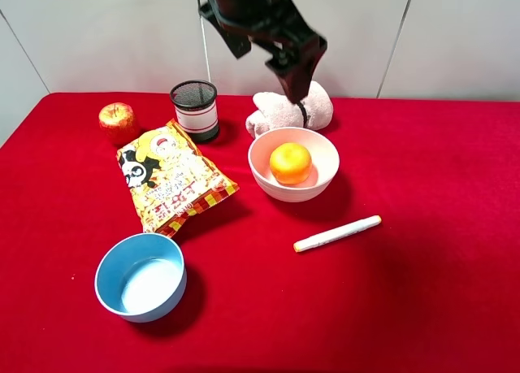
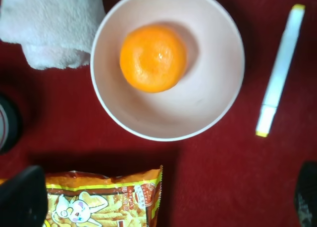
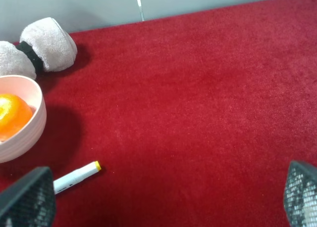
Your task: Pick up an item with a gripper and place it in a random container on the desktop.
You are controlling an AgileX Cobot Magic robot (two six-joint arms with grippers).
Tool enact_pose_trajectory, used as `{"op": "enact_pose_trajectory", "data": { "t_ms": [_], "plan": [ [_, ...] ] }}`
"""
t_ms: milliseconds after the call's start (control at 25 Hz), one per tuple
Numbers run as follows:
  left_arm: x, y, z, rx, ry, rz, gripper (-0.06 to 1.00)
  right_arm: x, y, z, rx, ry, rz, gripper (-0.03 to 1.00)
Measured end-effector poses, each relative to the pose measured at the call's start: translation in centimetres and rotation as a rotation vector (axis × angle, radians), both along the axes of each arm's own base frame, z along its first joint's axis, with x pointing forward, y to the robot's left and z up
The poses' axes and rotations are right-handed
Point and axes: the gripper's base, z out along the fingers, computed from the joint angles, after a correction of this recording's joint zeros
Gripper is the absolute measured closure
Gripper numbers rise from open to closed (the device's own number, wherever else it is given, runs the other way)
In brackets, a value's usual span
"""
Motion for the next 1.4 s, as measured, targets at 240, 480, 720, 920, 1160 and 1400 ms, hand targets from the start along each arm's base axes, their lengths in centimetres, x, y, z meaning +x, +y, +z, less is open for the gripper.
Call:
{"op": "enact_pose_trajectory", "data": {
  "t_ms": [240, 480, 720, 920, 1160, 1400],
  "plan": [
    [-1.8, 1.8, 2.6, -0.035, -0.032, 0.0, -0.05, 0.0, 0.0, 0.0, 0.0, -0.001, 0.0, 0.28],
    [-4.5, 4.5, 3.3, -0.024, -0.021, 0.0, -0.05, 0.0, 0.0, 0.0, 0.0, -0.001, 0.0, 0.28],
    [-8.0, 7.7, 3.6, -0.032, 0.009, -0.003, -0.05, 0.0, 0.0, 0.0, 0.0, -0.001, 0.0, 0.28],
    [-11.1, 10.8, 4.0, -0.043, 0.001, -0.003, -0.05, 0.0, 0.0, 0.0, 0.0, -0.001, 0.0, 0.28],
    [-14.8, 14.5, 4.2, -0.073, -0.027, -0.004, -0.05, 0.0, 0.0, 0.0, 0.0, -0.001, 0.0, 0.28],
    [-18.6, 18.2, 4.0, -0.124, -0.068, -0.006, -0.05, 0.0, 0.0, 0.0, 0.0, -0.001, 0.0, 0.28]
  ]
}}
